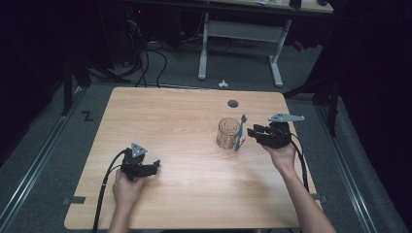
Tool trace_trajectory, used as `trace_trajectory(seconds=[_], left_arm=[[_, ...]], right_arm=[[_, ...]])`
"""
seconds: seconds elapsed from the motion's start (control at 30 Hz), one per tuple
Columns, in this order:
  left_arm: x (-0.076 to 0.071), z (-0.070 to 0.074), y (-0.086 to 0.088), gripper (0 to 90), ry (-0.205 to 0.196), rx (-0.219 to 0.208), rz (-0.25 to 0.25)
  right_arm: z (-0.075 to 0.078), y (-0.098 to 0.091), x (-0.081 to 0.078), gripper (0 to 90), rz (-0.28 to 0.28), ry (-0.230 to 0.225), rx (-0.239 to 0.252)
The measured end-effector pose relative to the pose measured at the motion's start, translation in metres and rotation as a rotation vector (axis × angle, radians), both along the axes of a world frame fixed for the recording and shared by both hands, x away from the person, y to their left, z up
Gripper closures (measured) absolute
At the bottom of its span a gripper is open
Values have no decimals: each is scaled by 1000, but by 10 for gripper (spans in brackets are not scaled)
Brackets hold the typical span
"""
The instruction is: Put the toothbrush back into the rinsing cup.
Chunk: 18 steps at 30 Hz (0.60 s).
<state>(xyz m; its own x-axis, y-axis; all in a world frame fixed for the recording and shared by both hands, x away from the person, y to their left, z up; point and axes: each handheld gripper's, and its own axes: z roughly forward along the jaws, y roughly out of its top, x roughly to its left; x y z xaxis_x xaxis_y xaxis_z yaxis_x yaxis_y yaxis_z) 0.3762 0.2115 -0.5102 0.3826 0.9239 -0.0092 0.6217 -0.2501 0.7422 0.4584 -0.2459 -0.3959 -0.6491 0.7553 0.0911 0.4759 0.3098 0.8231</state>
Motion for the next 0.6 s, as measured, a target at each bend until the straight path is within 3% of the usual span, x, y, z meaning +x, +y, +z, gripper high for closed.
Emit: trace_trajectory(seconds=[0.6], left_arm=[[0,0,0,227,0,0,0]], right_arm=[[1,-12,-10,619,-7,-6,19]])
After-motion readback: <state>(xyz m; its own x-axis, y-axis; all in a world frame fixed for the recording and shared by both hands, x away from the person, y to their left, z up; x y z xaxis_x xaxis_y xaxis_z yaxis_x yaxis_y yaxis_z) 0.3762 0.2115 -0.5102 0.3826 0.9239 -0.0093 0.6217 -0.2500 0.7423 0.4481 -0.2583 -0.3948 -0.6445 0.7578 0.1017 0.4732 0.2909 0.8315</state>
